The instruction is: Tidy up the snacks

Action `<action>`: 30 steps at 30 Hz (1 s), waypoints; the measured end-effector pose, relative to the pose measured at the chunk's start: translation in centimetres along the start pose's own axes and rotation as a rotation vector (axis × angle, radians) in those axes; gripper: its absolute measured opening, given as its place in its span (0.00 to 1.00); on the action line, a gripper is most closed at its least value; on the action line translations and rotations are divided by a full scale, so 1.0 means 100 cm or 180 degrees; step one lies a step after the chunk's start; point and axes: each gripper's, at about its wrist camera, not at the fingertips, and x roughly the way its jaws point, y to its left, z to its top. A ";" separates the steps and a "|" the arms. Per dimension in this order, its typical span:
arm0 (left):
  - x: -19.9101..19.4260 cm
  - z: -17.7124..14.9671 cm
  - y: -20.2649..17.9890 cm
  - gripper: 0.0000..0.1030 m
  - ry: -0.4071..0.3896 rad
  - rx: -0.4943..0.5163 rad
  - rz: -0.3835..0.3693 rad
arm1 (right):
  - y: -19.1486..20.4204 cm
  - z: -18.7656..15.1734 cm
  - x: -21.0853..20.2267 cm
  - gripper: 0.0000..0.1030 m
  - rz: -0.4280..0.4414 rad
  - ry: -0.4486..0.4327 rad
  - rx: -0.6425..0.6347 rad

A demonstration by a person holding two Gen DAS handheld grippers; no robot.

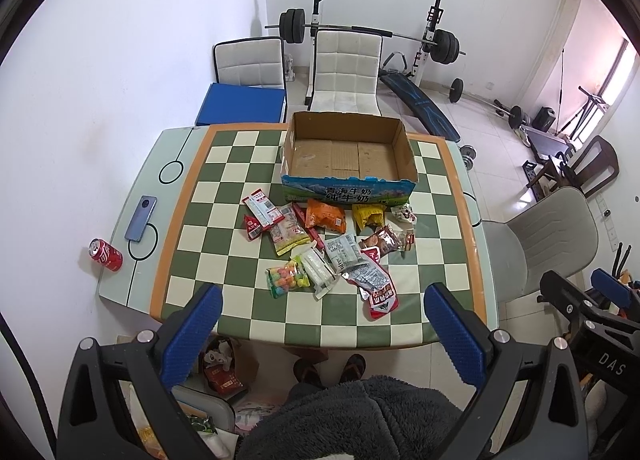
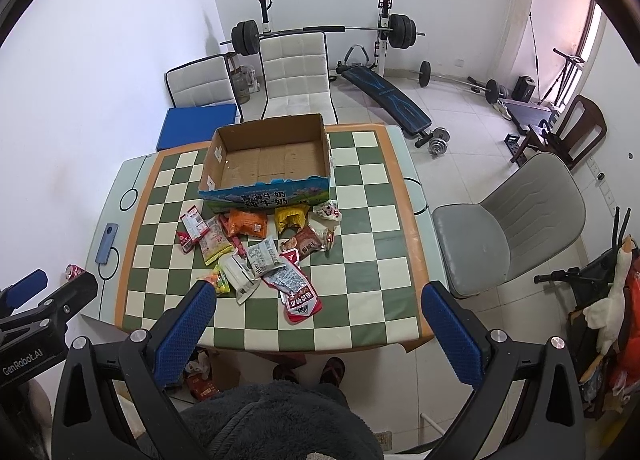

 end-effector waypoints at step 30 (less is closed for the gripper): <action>0.001 -0.002 -0.003 1.00 0.0002 0.0002 -0.0001 | 0.006 0.010 -0.006 1.00 0.0031 -0.0039 -0.0019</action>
